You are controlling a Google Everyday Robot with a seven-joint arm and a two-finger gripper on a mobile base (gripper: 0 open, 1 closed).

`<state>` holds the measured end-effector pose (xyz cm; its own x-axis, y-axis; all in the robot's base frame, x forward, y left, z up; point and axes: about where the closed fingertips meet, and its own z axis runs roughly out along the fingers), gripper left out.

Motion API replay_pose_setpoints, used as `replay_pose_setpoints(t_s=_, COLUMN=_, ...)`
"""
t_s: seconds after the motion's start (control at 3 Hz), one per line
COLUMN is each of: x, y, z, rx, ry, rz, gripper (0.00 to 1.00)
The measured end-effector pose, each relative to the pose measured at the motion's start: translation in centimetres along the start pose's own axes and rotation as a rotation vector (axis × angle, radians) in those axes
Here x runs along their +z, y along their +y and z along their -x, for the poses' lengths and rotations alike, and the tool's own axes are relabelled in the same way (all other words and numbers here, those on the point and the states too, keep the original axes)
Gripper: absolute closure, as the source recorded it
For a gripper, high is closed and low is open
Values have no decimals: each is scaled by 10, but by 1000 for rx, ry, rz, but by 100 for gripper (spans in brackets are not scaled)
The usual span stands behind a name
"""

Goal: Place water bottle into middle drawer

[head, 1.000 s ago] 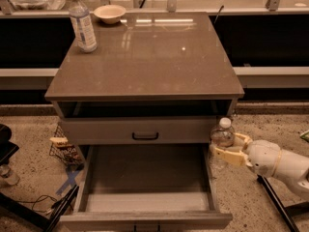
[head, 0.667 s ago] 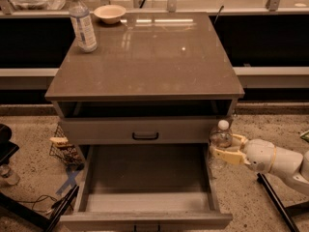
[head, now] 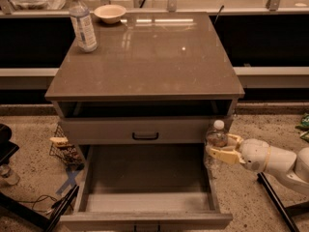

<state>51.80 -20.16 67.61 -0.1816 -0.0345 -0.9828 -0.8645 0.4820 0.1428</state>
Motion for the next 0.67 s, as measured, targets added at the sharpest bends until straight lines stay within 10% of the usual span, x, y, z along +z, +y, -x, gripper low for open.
replay_pose_setpoints(t_s=0.67, x=72, y=8, z=-68, rx=-32, ry=-35, rz=215, gripper=100)
